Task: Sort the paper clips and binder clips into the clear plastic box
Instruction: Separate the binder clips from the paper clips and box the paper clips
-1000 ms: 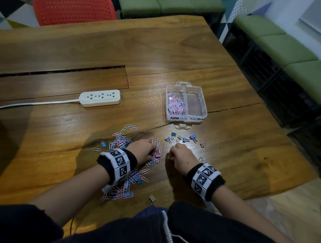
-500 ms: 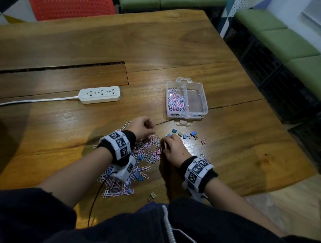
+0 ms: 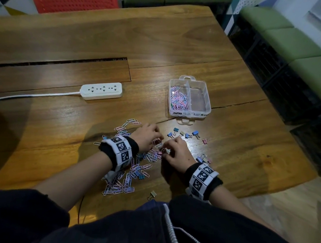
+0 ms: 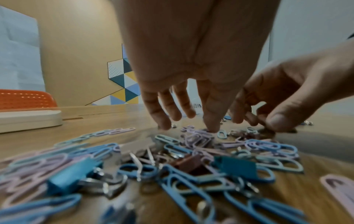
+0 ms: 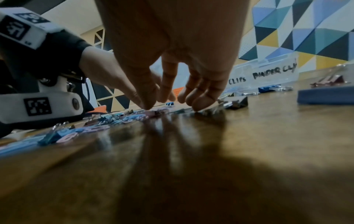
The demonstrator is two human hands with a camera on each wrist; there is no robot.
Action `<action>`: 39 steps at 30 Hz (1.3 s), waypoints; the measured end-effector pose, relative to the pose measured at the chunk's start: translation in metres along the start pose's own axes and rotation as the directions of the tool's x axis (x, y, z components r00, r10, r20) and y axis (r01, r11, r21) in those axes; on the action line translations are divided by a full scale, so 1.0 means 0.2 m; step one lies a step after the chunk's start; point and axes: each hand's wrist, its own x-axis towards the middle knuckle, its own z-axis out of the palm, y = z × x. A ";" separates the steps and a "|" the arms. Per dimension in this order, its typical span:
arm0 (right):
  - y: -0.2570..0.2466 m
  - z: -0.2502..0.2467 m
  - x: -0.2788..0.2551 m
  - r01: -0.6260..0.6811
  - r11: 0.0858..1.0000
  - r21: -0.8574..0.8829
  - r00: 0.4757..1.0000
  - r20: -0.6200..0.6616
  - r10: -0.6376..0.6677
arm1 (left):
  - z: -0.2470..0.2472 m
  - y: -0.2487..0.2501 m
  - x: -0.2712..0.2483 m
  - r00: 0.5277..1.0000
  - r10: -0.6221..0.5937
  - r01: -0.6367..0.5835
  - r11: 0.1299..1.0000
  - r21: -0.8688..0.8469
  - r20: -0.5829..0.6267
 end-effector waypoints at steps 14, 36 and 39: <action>-0.05 -0.04 0.00 0.009 0.997 0.082 1.000 -0.017 -0.008 | 0.02 0.04 -0.05 0.997 0.030 -0.030 0.999 -0.012 0.064; -0.04 0.01 -0.07 0.069 0.967 -0.247 0.992 0.119 -0.041 | 0.05 0.08 -0.16 0.978 -0.207 0.204 0.906 -0.371 0.033; -0.04 0.03 -0.06 0.129 0.960 -0.247 0.987 0.129 -0.099 | 0.01 0.02 -0.16 0.959 -0.280 0.250 0.745 -0.618 0.050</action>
